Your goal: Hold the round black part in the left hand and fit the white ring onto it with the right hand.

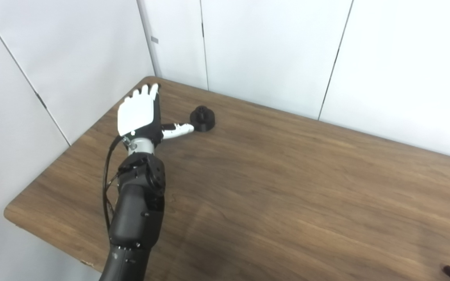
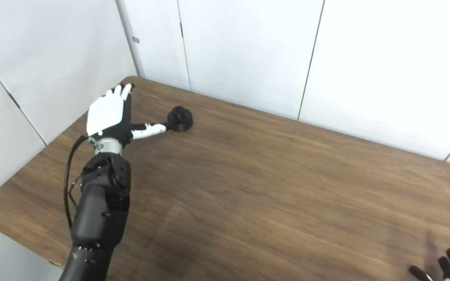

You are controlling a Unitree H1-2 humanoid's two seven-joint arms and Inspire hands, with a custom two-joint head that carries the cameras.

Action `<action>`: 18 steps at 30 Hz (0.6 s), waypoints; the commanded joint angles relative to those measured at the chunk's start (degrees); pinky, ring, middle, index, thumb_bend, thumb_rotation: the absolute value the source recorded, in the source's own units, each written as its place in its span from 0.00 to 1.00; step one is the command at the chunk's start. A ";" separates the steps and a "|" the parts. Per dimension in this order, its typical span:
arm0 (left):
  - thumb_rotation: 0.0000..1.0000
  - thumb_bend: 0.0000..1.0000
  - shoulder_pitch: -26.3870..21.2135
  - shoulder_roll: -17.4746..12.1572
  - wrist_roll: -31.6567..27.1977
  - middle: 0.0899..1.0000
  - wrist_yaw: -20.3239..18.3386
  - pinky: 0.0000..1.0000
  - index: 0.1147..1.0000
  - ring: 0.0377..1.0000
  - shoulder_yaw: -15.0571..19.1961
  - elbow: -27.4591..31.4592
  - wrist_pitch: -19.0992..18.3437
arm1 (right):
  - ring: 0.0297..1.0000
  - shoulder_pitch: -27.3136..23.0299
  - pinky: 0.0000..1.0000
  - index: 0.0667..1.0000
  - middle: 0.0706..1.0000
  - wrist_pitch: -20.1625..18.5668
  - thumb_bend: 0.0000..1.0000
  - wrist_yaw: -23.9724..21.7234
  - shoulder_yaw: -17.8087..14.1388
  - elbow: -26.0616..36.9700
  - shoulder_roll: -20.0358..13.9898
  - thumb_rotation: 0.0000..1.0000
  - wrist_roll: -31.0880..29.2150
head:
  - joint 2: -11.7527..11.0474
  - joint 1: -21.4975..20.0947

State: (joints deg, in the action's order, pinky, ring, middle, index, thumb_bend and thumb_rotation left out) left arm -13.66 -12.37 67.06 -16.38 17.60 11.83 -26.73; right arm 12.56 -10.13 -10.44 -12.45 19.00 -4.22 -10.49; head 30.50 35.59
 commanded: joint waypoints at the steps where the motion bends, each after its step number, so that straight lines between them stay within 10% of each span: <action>1: 0.60 1.00 -2.44 -2.13 -2.22 1.00 1.04 1.00 0.96 1.00 0.22 -0.73 -0.13 | 1.00 6.17 0.99 1.00 1.00 0.07 0.70 0.05 0.15 0.71 -1.53 0.85 -0.09 | 0.02 0.01; 18: 0.54 1.00 -3.72 -2.63 -9.05 1.00 7.64 1.00 0.96 1.00 -2.55 -10.23 -0.13 | 1.00 7.57 0.98 1.00 1.00 1.55 0.67 -0.74 0.34 0.88 -1.36 0.84 -0.08 | -0.60 -0.70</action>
State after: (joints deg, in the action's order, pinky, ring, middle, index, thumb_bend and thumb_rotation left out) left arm -15.07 -13.37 58.28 -11.55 15.52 1.25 -26.81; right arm 12.78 -9.70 -10.88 -12.44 19.04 -4.31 -10.26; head 29.88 34.98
